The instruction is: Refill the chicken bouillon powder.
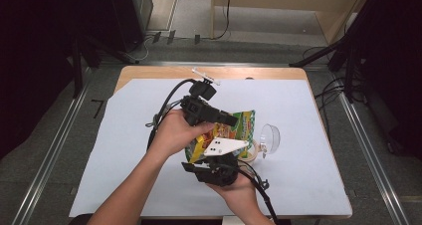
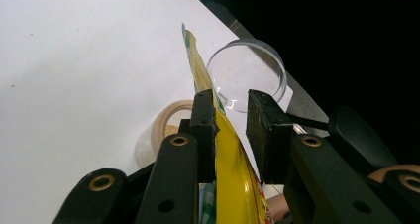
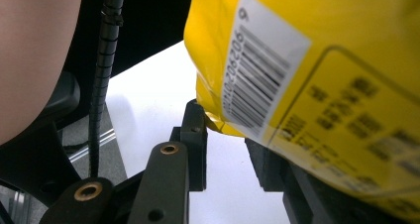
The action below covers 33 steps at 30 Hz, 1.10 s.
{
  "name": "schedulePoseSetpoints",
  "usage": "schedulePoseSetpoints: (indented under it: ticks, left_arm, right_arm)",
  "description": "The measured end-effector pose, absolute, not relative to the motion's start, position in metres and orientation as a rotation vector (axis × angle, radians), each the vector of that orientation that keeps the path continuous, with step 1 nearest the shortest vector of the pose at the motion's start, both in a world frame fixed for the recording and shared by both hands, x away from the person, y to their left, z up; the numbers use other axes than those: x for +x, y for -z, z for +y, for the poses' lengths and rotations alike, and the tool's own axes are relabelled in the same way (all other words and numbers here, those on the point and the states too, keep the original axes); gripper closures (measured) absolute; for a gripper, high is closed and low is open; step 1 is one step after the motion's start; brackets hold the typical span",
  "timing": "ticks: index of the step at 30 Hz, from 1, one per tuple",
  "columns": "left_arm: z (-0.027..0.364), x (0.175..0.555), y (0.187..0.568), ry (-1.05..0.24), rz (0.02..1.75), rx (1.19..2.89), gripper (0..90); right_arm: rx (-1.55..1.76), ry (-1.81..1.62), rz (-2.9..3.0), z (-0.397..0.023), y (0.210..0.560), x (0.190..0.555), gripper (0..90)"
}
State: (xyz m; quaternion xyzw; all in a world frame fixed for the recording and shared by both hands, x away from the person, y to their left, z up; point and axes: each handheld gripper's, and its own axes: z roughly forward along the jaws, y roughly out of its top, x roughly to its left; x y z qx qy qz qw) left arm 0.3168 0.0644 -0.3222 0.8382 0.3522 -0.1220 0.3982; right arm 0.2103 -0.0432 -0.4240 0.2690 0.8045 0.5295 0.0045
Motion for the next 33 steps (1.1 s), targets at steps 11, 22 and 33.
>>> schedulePoseSetpoints:
  ticks: [11, 22, 33]
  left_arm:
    - [0.0647, 0.3175, 0.3218, 0.310, 0.892, 2.121, 73.8]
    - [0.0654, 0.3181, 0.3215, 0.304, 0.892, 2.116, 73.5]
    - [0.0644, 0.3168, 0.3215, 0.289, 0.893, 2.127, 73.4]
  right_arm:
    - [0.828, -1.663, 2.524, -0.0438, 0.4234, 0.2114, 72.0]
    - [0.834, -1.672, 2.518, -0.0439, 0.4224, 0.2115, 72.0]
    - [0.823, -1.668, 2.518, -0.0436, 0.4225, 0.2115, 72.1]
